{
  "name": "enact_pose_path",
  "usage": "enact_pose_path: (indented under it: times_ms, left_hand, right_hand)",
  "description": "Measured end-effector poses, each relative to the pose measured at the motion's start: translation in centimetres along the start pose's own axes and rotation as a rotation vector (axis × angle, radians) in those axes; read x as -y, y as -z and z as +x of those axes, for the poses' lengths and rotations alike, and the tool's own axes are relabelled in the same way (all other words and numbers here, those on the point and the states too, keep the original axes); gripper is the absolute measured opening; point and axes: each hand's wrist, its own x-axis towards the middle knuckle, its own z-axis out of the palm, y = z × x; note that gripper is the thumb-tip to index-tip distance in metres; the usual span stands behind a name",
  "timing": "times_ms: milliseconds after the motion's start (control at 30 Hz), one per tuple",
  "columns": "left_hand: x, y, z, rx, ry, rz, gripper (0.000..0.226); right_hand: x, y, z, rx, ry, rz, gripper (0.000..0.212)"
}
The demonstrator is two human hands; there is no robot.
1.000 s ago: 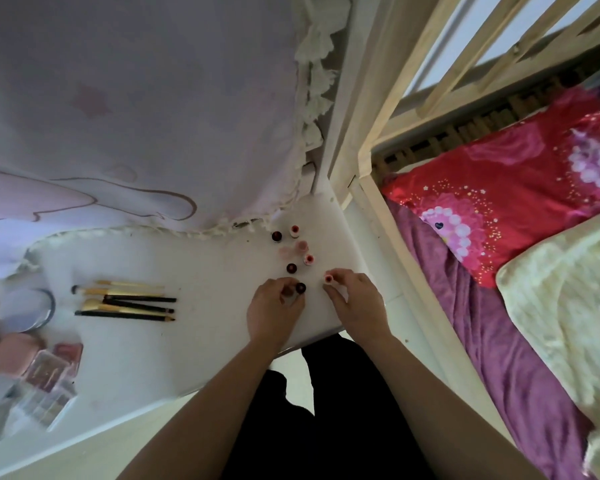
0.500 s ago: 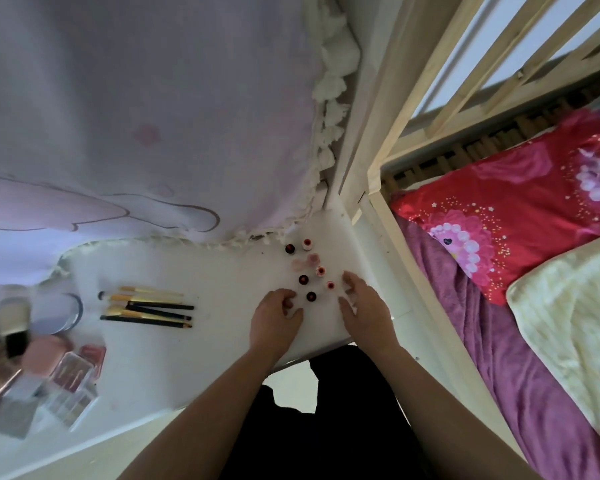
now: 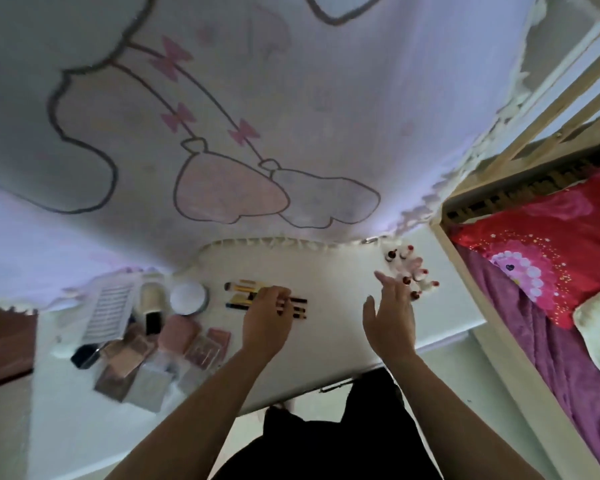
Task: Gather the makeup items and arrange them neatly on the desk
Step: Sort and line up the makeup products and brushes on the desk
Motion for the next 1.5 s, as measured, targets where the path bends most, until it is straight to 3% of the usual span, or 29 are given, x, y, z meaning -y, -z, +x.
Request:
enact_pose_path:
  times_ms: [300,500,633,833,1000,1100,1200,1400,1500]
  left_hand:
    - [7.9,8.3,-3.1,-0.167,0.170,0.081,0.017]
    - [13.8,10.1,-5.6,-0.186,0.308,0.011,0.018]
    - [16.0,11.5,-6.7,-0.246,0.347,-0.004,0.020]
    - [18.3,12.5,-6.8,-0.110,0.312,0.012,0.032]
    - [18.2,13.2,-6.2,-0.122,0.357,-0.084,0.034]
    - [17.8,13.6,-5.9,-0.130,0.468,-0.168,0.028]
    - [17.6,13.9,-5.5,-0.161,0.527,-0.238,0.023]
    - [13.7,15.1,-3.9,-0.171,0.650,-0.709,0.015]
    - [11.6,15.3,-2.7,-0.042,0.639,-0.899,0.025]
  right_hand:
    - [10.0,-6.9,-4.0,0.396,0.196,-0.078,0.042]
    - [14.4,-10.8,-4.3,0.669,0.319,-0.142,0.046]
    - [18.5,-14.0,-3.7,0.776,0.476,-0.195,0.054]
    - [23.9,-18.5,-1.1,0.866,0.752,-0.515,0.063]
    - [25.2,-19.8,-0.4,0.832,0.857,-0.574,0.056]
    - [24.8,-20.3,-0.6,0.795,0.827,-0.563,0.057]
    - [23.9,-20.2,-0.3,0.879,0.672,-0.498,0.065]
    - [21.6,-14.1,-0.3,0.972,0.122,0.194,0.081]
    - [21.0,-10.6,-0.8,0.979,0.066,0.372,0.078]
